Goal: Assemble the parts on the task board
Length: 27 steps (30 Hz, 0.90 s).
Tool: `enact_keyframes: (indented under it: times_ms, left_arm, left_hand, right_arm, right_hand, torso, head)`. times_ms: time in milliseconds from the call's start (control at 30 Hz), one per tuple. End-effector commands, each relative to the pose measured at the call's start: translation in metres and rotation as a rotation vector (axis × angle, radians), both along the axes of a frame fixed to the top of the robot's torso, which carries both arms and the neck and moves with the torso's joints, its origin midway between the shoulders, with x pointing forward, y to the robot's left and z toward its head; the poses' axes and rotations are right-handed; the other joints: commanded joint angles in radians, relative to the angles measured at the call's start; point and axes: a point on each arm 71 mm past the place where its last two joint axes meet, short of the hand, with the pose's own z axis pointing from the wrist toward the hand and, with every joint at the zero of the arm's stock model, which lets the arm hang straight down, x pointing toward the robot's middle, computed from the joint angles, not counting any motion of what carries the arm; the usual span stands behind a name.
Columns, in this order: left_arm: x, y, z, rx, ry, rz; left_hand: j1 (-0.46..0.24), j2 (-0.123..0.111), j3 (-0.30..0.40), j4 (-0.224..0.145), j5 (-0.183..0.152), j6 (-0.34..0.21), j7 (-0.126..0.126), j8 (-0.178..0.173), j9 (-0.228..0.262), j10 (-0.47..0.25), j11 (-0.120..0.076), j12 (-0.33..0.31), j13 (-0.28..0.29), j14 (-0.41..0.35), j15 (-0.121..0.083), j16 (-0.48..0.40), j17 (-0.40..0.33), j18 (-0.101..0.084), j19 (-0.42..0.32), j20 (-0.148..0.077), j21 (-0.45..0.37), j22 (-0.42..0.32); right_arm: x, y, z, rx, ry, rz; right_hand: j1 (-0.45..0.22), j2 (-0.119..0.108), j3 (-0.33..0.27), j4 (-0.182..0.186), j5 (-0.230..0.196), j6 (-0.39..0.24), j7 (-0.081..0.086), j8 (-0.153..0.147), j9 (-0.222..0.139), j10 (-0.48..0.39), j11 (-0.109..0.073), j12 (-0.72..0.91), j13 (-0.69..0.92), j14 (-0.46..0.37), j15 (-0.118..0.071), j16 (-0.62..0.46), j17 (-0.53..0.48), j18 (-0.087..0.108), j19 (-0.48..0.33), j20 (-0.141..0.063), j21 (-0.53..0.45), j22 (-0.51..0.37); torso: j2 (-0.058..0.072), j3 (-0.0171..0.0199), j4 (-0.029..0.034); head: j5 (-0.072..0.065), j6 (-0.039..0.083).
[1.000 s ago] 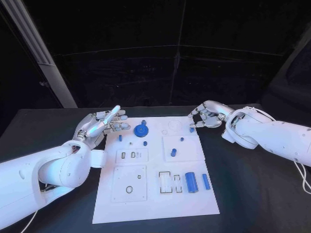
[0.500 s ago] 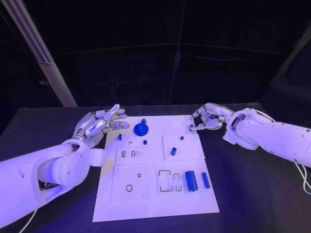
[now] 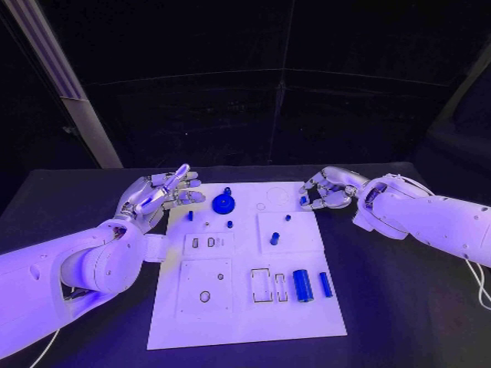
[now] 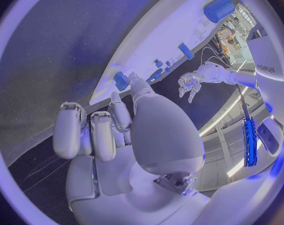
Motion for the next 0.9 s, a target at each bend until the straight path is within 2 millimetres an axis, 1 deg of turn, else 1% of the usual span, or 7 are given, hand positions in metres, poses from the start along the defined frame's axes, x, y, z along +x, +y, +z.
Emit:
enact_keyframes:
  times_ms: [33,100,233,400,500,900]
  left_arm:
    - [-0.0001,-0.001,0.0015,-0.008,-0.01,-0.013]
    - [-0.0001,-0.0009,0.0014,-0.008,-0.01,-0.012]
    - [-0.0001,-0.0008,0.0014,-0.008,-0.009,-0.012]
    - [-0.0001,-0.0007,0.0012,-0.007,-0.008,-0.012]
    - [-0.0001,-0.0009,0.0012,-0.007,-0.008,-0.013]
    - [0.0,-0.0005,0.0009,-0.005,-0.005,-0.012]
  left_hand:
    - [0.007,0.003,-0.001,-0.004,0.001,0.004,0.0,-0.005,0.0,0.008,0.001,-0.003,0.001,0.005,-0.002,-0.003,0.001,0.015,0.009,0.0,-0.002,-0.001]
    - [0.007,0.003,-0.001,-0.004,0.001,0.004,0.0,-0.005,0.0,0.008,0.001,-0.003,0.001,0.005,-0.002,-0.003,0.001,0.015,0.009,0.0,-0.002,-0.001]
    - [0.007,0.003,-0.001,-0.004,0.001,0.004,0.0,-0.005,0.0,0.008,0.001,-0.003,0.001,0.005,-0.002,-0.003,0.001,0.015,0.009,0.0,-0.002,-0.001]
    - [0.007,0.003,-0.001,-0.004,0.001,0.004,0.0,-0.005,0.0,0.008,0.001,-0.003,0.001,0.005,-0.002,-0.003,0.001,0.015,0.009,0.0,-0.002,-0.001]
    - [0.007,0.003,-0.001,-0.004,0.001,0.004,0.0,-0.005,0.0,0.008,0.001,-0.003,0.001,0.005,-0.002,-0.003,0.001,0.015,0.009,0.0,-0.002,-0.001]
    - [0.008,0.004,-0.001,-0.005,0.001,0.004,0.0,-0.005,0.0,0.008,0.002,-0.004,0.0,0.005,-0.001,-0.003,0.001,0.015,0.009,0.0,-0.002,-0.001]
  right_arm:
    - [0.0003,0.0011,-0.0003,-0.002,0.004,0.014]
    - [0.0006,0.0012,-0.0011,-0.002,0.004,0.013]
    - [0.001,0.0017,-0.0019,-0.001,0.004,0.015]
    - [0.0015,0.003,-0.0024,0.0,0.003,0.019]
    - [0.0017,0.0037,-0.0027,0.001,0.005,0.022]
    - [0.002,0.0055,-0.0029,0.003,0.004,0.025]
  right_hand:
    - [0.008,0.018,0.005,-0.009,-0.003,0.009,-0.003,0.005,0.002,-0.003,-0.005,0.003,0.002,0.071,0.001,-0.002,0.108,-0.008,-0.002,0.0,-0.004,0.001]
    - [0.017,0.027,0.014,-0.015,-0.011,0.012,-0.003,0.006,0.003,-0.003,-0.006,0.003,0.002,0.071,0.0,-0.002,0.109,-0.008,-0.002,-0.001,-0.004,0.001]
    - [0.026,0.043,0.027,-0.022,-0.023,0.026,-0.005,0.01,0.005,-0.002,-0.007,0.005,0.004,0.072,-0.001,-0.002,0.111,-0.008,-0.001,-0.003,-0.004,0.002]
    - [0.034,0.067,0.052,-0.029,-0.05,0.054,-0.008,0.02,0.008,0.002,-0.011,0.012,0.009,0.073,-0.004,0.0,0.115,-0.009,0.001,-0.005,-0.002,0.006]
    - [0.045,0.081,0.071,-0.037,-0.056,0.074,-0.014,0.027,0.01,0.006,-0.015,0.02,0.015,0.074,-0.007,0.001,0.119,-0.01,0.003,-0.008,0.0,0.01]
    - [0.051,0.096,0.112,-0.052,-0.058,0.118,-0.029,0.043,0.014,0.014,-0.028,0.032,0.025,0.076,-0.017,0.005,0.129,-0.011,0.008,-0.017,0.004,0.021]
  torso:
    - [0.001,0.0002,0.0002]
    - [0.0,0.0004,0.0001]
    - [0.0,-0.0005,0.0005]
    - [0.0,0.0007,-0.0007]
    - [0.0,-0.0002,-0.0007]
    - [0.0,0.0004,-0.0001]
  head:
    - [0.001,-0.002]
    - [0.003,-0.002]
    - [0.0,-0.004]
    - [0.003,-0.007]
    - [0.003,-0.008]
    - [0.0,-0.009]
